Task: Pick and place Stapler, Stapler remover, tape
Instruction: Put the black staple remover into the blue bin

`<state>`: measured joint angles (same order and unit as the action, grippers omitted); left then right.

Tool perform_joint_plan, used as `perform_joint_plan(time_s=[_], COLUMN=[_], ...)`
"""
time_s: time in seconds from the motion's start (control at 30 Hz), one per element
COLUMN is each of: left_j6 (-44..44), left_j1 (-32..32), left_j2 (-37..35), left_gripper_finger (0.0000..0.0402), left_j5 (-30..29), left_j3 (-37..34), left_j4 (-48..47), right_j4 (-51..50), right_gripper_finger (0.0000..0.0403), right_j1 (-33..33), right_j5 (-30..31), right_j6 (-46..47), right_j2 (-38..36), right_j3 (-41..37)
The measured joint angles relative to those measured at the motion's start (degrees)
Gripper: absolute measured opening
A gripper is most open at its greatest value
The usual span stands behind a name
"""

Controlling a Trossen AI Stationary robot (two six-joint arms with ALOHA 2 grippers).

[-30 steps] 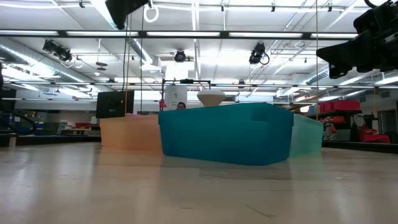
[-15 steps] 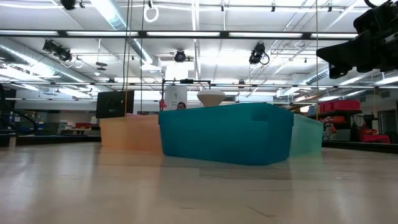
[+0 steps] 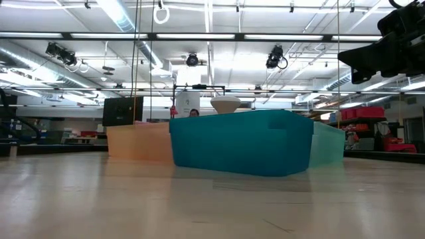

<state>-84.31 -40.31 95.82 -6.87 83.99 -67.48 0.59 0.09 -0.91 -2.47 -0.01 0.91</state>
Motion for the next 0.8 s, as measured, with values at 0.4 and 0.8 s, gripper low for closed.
perform_joint_plan(time_s=[0.4,0.8], left_j6=[-13.49,-17.66], left_j1=[-0.84,-1.06], left_j2=[12.29,16.8], left_gripper_finger=[0.0332,0.0332], left_j5=[4.15,8.94], left_j3=[0.01,0.02], left_j4=[10.05,12.26], right_j4=[-0.01,0.0], right_gripper_finger=[0.0011,0.0011], right_j1=[-0.01,0.01], right_j5=[-0.02,-0.01], right_j6=[0.01,0.01], right_j2=[0.0,0.0], right_j3=[0.0,0.0])
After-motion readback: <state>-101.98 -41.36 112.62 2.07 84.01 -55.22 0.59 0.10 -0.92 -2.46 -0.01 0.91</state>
